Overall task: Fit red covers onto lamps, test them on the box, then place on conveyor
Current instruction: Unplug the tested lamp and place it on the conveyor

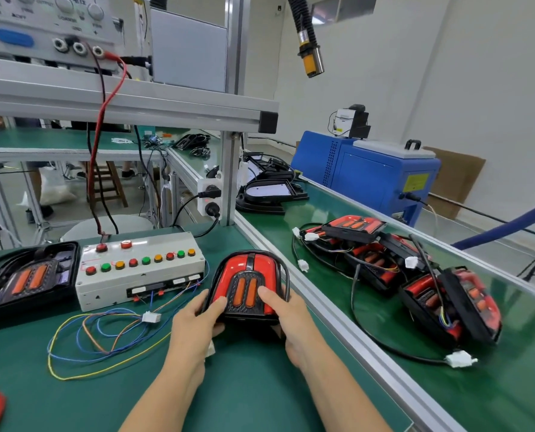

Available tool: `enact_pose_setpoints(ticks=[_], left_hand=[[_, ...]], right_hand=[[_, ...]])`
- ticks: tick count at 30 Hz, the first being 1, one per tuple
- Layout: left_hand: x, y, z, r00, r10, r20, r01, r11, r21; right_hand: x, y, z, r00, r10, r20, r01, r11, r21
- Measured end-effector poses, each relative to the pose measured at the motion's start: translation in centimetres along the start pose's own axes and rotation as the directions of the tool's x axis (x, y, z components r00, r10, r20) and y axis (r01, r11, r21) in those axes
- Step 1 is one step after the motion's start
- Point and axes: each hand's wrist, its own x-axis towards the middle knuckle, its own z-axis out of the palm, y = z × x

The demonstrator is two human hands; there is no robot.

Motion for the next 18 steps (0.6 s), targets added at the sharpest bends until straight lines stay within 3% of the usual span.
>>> enact_pose_setpoints(ticks=[5, 10, 18], left_hand=[[-0.4, 0.4, 0.9, 0.996, 0.01, 0.086, -0.003, 0.997, -0.079], [-0.9, 0.8, 1.7, 0.984, 0.003, 0.179, 0.031, 0.981, -0.19], [-1.3, 1.6, 4.0, 0.965, 0.072, 0.253, -0.037, 0.99, -0.14]], right_hand=[[-1.2, -0.1, -0.8, 0.997, -0.036, 0.074, 0.029, 0.996, 0.088], [-1.8, -0.8, -1.5, 0.992, -0.108, 0.063, 0.104, 0.993, 0.056], [-2.6, -1.8, -2.9, 0.975, -0.223, -0.008, 0.223, 0.968, 0.112]])
